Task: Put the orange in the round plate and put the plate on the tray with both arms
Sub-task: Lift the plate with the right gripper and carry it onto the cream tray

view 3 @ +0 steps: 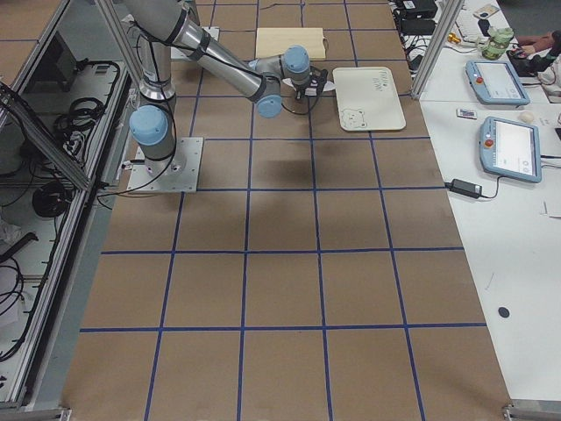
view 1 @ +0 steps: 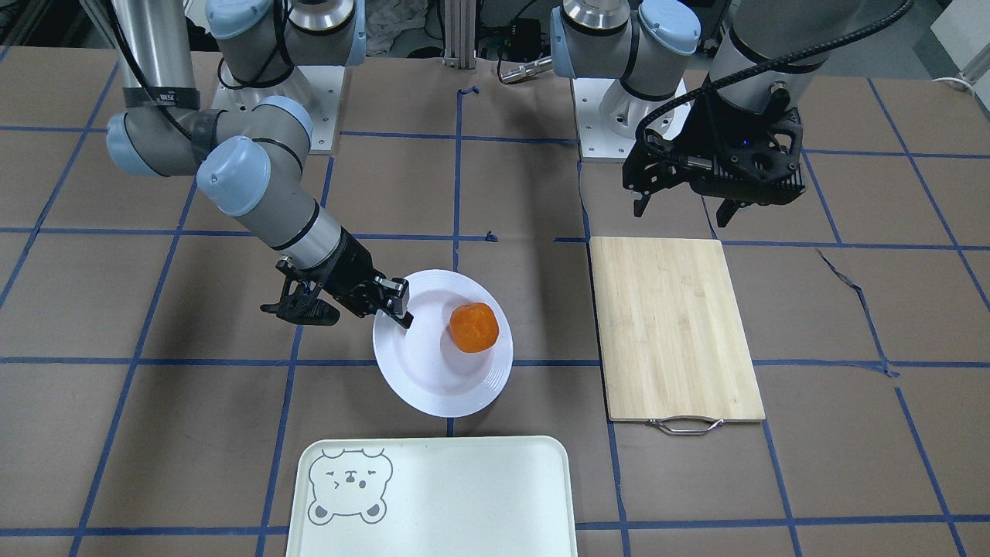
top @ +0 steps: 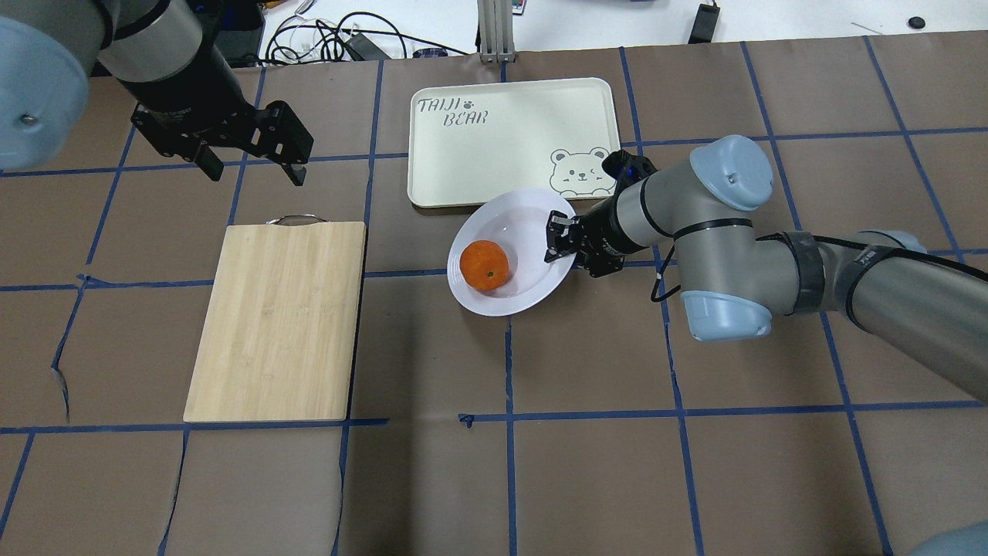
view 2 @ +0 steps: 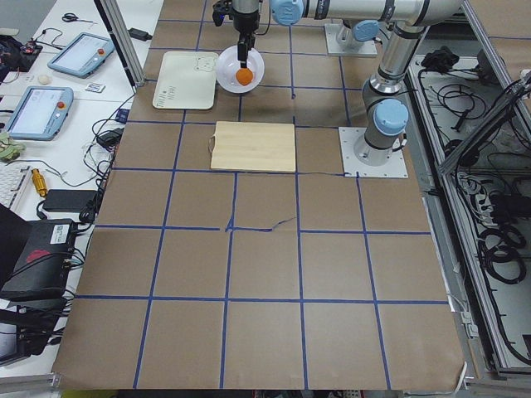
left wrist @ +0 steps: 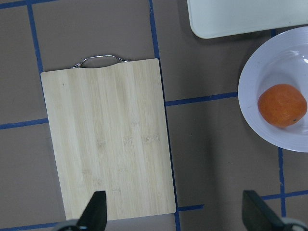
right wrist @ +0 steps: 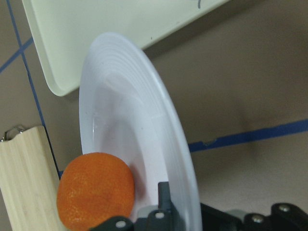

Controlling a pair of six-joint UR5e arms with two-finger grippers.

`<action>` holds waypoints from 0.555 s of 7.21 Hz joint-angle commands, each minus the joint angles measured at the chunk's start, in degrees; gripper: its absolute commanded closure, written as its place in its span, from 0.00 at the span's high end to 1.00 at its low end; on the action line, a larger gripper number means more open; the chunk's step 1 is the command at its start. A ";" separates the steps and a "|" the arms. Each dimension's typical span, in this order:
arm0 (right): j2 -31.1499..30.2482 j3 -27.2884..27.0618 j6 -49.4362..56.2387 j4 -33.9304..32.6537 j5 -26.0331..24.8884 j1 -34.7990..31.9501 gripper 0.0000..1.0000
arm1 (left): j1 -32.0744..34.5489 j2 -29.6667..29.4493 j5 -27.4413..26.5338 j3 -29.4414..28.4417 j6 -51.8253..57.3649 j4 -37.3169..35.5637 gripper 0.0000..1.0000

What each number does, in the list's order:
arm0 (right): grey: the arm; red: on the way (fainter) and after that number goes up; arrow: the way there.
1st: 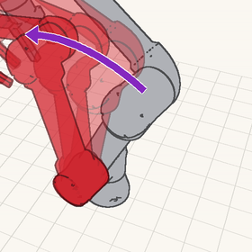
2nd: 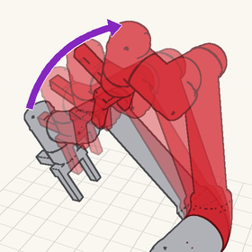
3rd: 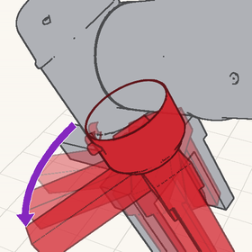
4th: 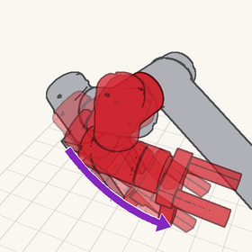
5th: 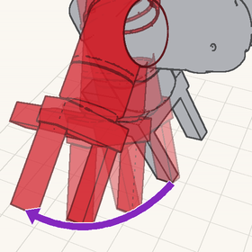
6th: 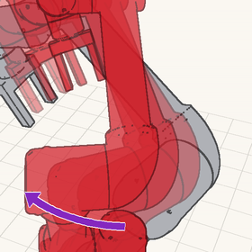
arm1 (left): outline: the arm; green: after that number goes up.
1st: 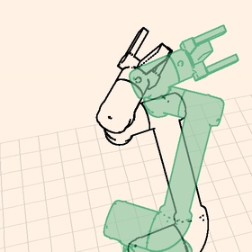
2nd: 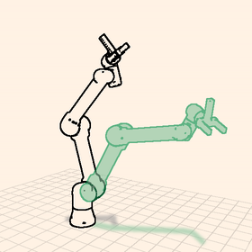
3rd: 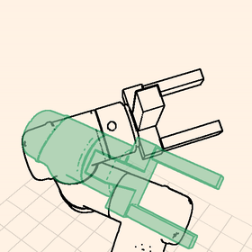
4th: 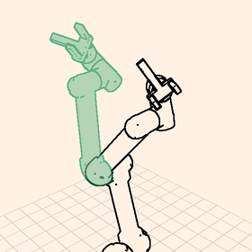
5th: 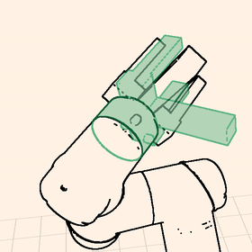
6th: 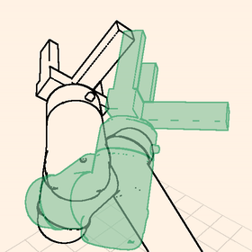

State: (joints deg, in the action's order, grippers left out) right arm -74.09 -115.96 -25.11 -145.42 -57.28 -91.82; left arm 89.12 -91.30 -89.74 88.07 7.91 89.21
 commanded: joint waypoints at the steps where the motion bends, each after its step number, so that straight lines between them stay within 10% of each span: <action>1: 2.70 8.94 -0.12 4.86 3.49 1.73 0.12 | 0.00 -0.01 0.00 0.00 0.00 0.00 1.00; 4: 18.40 29.06 -0.12 5.76 3.58 2.08 0.13 | 0.00 -0.02 0.00 0.00 0.00 0.00 1.00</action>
State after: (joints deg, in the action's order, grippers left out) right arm -62.24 -95.29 -25.22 -139.87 -53.74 -89.83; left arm 89.12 -91.32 -89.74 88.07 7.91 89.21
